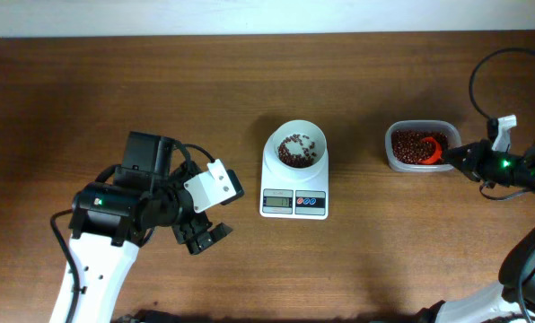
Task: Scoop and weigh 50g on scale
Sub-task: 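Dip the scoop into the red beans and lift it filled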
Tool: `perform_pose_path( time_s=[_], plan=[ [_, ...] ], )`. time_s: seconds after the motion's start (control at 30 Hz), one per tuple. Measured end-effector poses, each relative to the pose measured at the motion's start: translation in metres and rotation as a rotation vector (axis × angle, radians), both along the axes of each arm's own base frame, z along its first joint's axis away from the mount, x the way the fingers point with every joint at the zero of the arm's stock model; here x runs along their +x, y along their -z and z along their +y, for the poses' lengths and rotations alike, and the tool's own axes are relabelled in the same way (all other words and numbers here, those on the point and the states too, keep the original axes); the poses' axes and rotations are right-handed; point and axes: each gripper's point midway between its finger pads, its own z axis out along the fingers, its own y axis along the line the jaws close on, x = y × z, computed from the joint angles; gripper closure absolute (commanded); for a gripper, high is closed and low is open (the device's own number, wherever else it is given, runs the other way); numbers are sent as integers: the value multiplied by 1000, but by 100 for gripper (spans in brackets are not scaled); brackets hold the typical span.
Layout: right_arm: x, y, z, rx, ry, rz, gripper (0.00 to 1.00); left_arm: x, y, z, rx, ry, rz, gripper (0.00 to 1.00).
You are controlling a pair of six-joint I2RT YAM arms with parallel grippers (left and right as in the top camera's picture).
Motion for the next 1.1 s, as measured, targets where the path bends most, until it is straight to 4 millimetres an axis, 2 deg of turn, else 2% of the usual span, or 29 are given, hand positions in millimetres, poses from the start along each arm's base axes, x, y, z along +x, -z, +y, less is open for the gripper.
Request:
perform_pose_path(
  time_s=[0.13, 0.27, 0.47, 0.57, 0.73, 1.1],
  plan=[
    [0, -3, 1, -16, -29, -36, 96, 0, 0, 0, 0, 0, 0, 1],
    [0, -20, 1, -59, -43, -92, 96, 0, 0, 0, 0, 0, 0, 1],
    [-1, -20, 1, -47, -29, -78, 96, 0, 0, 0, 0, 0, 0, 1],
    [-2, -21, -6, -27, 10, -63, 96, 0, 0, 0, 0, 0, 0, 1],
    [-7, -30, -20, 55, 82, -72, 96, 0, 0, 0, 0, 0, 0, 1],
    [-9, -60, -10, 255, 86, -154, 96, 0, 0, 0, 0, 0, 0, 1]
  ],
)
